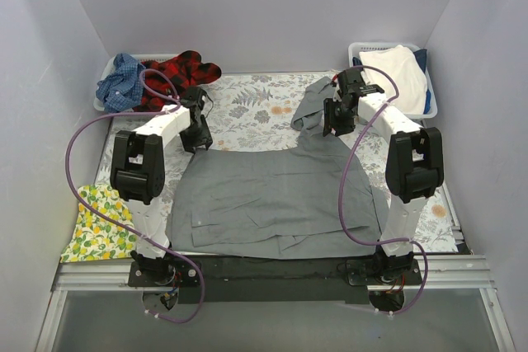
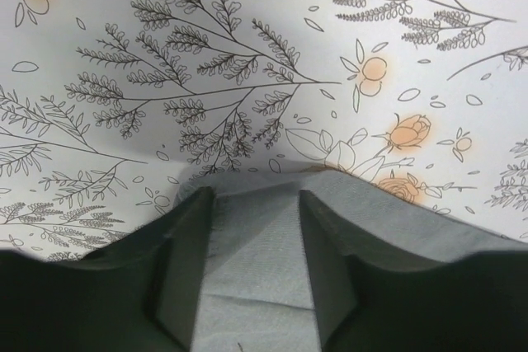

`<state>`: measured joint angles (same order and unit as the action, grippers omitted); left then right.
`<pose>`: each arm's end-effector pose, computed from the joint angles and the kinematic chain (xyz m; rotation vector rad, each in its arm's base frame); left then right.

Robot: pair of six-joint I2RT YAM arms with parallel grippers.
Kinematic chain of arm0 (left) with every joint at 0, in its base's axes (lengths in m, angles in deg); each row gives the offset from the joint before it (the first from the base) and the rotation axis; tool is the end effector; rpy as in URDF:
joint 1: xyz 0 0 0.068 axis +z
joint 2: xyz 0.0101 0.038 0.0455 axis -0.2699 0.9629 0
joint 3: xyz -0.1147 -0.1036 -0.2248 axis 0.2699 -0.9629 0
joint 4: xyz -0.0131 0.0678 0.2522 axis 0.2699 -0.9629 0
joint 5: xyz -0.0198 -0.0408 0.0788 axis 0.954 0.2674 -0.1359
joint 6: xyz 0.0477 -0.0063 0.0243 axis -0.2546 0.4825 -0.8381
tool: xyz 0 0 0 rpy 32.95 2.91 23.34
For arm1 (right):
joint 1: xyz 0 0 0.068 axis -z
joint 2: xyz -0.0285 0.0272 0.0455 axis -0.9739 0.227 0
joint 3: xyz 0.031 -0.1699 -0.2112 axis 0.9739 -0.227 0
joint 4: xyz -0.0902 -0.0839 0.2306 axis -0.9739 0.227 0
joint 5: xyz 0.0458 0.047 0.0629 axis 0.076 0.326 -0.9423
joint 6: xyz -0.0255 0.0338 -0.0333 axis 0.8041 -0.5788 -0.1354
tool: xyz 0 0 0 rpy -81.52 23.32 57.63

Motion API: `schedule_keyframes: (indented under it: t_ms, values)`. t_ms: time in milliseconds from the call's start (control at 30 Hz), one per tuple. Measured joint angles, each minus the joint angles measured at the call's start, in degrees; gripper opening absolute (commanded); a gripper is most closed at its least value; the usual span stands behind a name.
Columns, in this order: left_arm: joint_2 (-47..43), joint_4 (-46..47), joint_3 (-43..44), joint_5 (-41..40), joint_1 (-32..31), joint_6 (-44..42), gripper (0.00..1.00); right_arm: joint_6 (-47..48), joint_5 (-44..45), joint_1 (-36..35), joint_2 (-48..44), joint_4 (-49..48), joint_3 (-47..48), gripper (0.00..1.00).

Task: Fold and stack the long sleeve shirts
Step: Fold the shirt

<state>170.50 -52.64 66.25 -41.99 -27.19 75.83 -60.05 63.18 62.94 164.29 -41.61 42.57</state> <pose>0.3845 -0.0723 0.1853 -1.3390 2.4904 -0.0525 0.4063 0.1027 0.2300 -0.0720 2.6421 0.2201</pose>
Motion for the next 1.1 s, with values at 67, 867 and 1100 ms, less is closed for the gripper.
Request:
schedule_keyframes:
  t_ms: [67, 867, 1100]
  values:
    - [0.0, 0.4, -0.4, -0.2, -0.1, 0.3, 0.30, 0.0, 0.0, 0.0, 0.0, 0.0, 0.0, 0.52]
    - [-1.9, -2.0, 0.2, -1.7, -1.0, 0.1, 0.00, 2.8, 3.8, 0.0, 10.2, -4.9, 5.6, 0.60]
    - [-2.2, -2.9, 0.5, -1.7, -1.0, 0.1, 0.00, 3.5, 3.6, 0.0, 16.3, -7.4, 12.9, 0.59]
